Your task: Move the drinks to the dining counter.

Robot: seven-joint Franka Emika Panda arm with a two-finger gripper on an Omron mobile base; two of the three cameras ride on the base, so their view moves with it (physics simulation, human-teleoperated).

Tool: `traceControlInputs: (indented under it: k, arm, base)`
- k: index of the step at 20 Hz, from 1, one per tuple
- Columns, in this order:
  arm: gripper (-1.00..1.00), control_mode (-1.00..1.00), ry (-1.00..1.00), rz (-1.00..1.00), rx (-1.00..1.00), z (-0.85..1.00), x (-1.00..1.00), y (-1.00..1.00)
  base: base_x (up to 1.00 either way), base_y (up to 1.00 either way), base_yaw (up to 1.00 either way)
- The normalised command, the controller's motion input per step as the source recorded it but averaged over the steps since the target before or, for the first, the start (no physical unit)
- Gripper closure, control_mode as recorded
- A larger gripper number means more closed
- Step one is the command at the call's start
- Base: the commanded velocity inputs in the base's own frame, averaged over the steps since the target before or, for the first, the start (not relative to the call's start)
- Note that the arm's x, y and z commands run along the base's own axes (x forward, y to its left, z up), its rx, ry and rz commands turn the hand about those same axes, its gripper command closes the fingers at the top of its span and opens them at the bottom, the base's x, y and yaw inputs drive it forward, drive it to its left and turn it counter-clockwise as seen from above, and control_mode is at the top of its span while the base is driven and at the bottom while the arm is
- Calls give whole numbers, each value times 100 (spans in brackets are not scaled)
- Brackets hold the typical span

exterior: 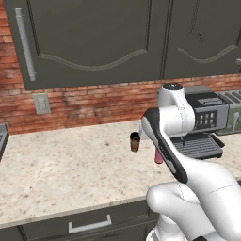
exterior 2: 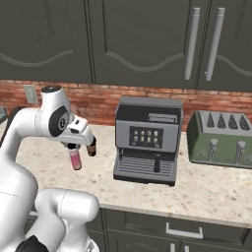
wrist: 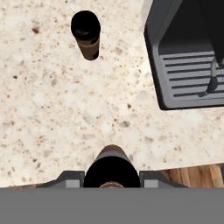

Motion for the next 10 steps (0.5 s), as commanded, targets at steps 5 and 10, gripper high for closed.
traceControlInputs:
  k: [5,10]
  arm:
    - [100,-100,0,0,0,18,-18,0]
    - [100,100,0,0,0,1,-14,0]
  base:
    - [0,0,0]
    - [-5,0,0]
